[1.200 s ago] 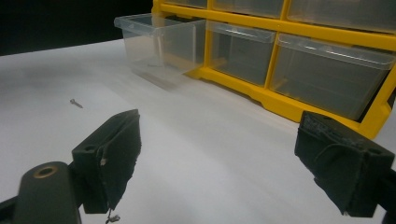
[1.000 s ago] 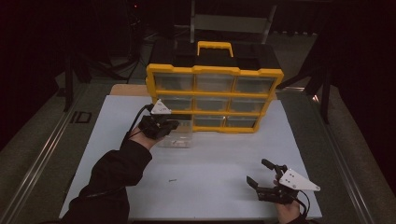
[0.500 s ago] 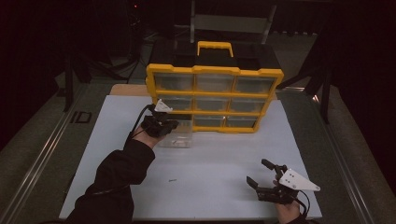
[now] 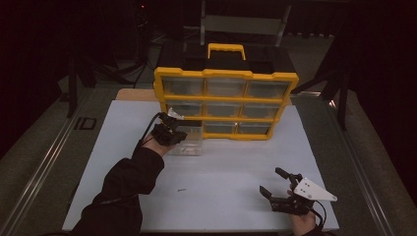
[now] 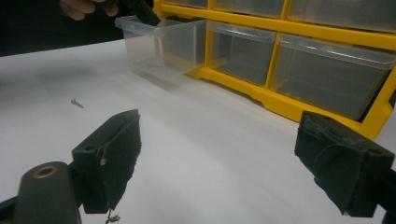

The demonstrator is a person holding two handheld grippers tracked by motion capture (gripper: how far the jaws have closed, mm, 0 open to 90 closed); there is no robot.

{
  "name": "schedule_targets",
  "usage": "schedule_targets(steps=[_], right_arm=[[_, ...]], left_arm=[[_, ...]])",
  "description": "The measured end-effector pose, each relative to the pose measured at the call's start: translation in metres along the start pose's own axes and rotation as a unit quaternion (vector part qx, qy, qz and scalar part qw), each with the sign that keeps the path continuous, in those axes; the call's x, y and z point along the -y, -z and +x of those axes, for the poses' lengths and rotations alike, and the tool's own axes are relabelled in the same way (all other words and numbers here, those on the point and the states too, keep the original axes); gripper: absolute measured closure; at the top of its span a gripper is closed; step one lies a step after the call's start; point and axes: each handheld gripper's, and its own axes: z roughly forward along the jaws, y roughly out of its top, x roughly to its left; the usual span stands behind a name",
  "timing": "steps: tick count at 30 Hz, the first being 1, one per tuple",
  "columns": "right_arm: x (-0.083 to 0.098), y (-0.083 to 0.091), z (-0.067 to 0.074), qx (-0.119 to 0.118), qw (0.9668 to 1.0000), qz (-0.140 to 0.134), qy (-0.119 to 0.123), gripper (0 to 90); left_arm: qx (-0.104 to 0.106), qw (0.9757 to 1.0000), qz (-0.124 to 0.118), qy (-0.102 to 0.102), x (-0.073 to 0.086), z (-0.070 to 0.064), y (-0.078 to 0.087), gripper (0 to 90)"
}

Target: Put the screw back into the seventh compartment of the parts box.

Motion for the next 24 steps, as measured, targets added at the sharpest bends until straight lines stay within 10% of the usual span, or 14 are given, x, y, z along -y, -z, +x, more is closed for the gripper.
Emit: schedule_targets(steps=[24], right_arm=[[0.000,0.001,0.000,0.000,1.0000,0.000,0.001,14.2]], left_arm=[[0.033,0.9988,-0.036,-0.007,0.002,-0.009,0.026,51.5]])
